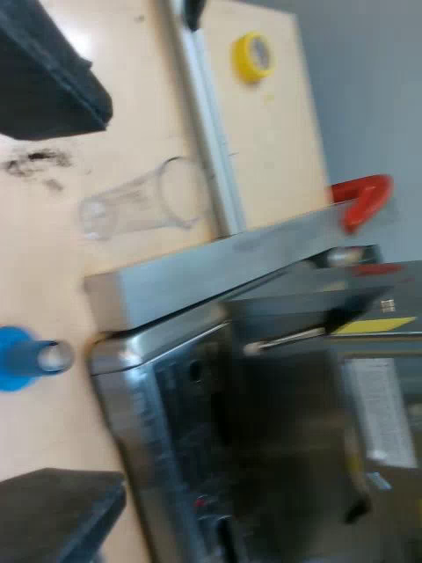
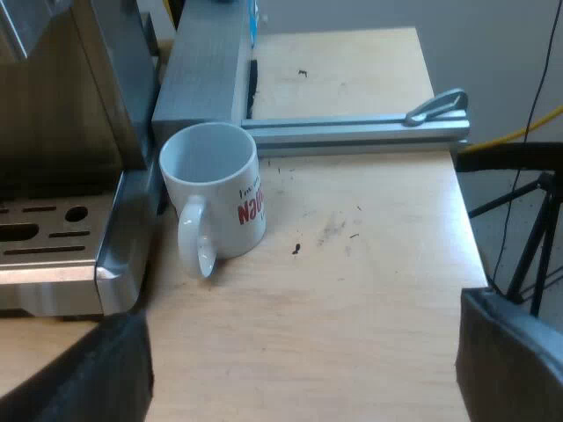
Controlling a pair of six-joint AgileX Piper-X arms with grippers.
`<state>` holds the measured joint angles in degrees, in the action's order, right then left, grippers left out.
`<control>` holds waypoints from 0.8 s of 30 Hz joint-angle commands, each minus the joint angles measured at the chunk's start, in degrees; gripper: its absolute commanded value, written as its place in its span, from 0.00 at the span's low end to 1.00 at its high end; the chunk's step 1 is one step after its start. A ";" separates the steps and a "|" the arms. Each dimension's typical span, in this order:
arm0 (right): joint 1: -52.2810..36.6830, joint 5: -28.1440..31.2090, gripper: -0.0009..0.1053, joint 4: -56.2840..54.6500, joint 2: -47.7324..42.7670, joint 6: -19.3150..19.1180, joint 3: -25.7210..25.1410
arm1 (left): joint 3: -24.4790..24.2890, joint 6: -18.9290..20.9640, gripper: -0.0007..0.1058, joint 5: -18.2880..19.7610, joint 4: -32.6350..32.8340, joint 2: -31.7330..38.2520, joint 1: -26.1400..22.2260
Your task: Grind coffee beans and then tamp
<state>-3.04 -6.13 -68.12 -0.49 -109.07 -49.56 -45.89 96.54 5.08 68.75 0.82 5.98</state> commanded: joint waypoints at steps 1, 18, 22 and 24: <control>-0.04 -0.14 0.69 3.59 -2.52 -0.03 1.11 | 2.05 0.00 0.73 -0.62 -6.41 8.03 0.12; -0.04 -0.14 0.69 9.19 -2.42 -0.03 17.89 | 15.97 2.24 0.73 -0.17 -12.85 7.81 0.12; -0.04 -0.14 0.69 9.19 -2.42 -0.03 19.41 | 17.45 2.24 0.73 -0.17 -12.50 7.81 0.12; -0.04 -0.14 0.69 9.55 -2.42 -0.03 19.62 | 17.64 2.24 0.73 -0.17 -12.79 7.81 0.12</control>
<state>-3.04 -6.08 -59.34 -0.36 -108.92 -29.52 -28.22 98.15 5.11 56.44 0.71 5.98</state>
